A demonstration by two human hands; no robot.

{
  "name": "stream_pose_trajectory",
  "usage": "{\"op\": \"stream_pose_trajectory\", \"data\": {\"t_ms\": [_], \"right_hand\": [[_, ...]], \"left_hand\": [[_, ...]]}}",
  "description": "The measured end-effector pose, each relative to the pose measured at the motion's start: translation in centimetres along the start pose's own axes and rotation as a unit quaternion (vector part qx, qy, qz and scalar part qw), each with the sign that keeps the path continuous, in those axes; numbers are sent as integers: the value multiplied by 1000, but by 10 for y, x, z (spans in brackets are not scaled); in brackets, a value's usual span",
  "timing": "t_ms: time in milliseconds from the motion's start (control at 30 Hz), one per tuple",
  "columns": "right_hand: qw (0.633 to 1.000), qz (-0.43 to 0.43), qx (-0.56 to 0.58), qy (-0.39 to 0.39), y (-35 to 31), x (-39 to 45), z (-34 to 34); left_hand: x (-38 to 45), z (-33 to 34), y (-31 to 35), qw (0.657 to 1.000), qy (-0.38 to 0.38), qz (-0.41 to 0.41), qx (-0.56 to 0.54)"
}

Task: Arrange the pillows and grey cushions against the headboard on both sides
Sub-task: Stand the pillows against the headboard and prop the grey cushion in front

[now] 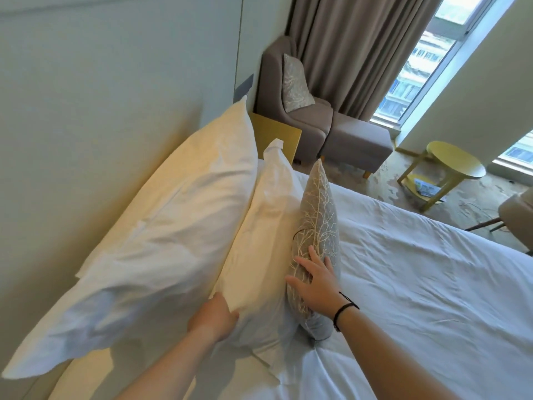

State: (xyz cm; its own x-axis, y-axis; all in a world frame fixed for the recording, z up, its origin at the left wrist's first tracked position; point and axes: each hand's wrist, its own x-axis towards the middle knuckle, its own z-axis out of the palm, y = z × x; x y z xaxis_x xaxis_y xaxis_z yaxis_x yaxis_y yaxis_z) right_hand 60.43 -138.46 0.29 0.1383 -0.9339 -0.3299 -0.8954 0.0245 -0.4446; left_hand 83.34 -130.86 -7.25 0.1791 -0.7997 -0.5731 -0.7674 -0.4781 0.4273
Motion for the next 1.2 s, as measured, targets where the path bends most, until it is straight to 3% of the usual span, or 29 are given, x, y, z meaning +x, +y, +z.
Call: {"op": "stream_pose_trajectory", "data": {"t_ms": [200,333,400,467,533,600,767,967,1200], "right_hand": [[992,-51,-81,78,-50,-2,12],[997,-79,-12,9,-89,-9,33],[995,-84,41,-39,-103,-15,46],[991,-87,75,-61,-115,-17,53],[989,-86,96,-72,-126,-13,54],[985,-89,122,-87,-138,-8,53],[957,-102,236,-133,-166,2,60],[938,-92,283,-180,-179,5,95],[933,-56,314,-167,-178,3,106]], "left_hand": [[-12,-17,-9,996,-30,56,66],[-39,-46,1,993,16,109,48],[-54,-73,-2,987,88,133,2],[-63,-106,-9,964,209,160,-38],[-64,-137,-24,924,338,179,-18],[-65,-160,-47,904,402,141,33],[-74,-166,-107,966,248,-65,-39],[-106,-157,-128,959,262,-102,-16],[-115,-154,-123,954,279,-102,46]]}}
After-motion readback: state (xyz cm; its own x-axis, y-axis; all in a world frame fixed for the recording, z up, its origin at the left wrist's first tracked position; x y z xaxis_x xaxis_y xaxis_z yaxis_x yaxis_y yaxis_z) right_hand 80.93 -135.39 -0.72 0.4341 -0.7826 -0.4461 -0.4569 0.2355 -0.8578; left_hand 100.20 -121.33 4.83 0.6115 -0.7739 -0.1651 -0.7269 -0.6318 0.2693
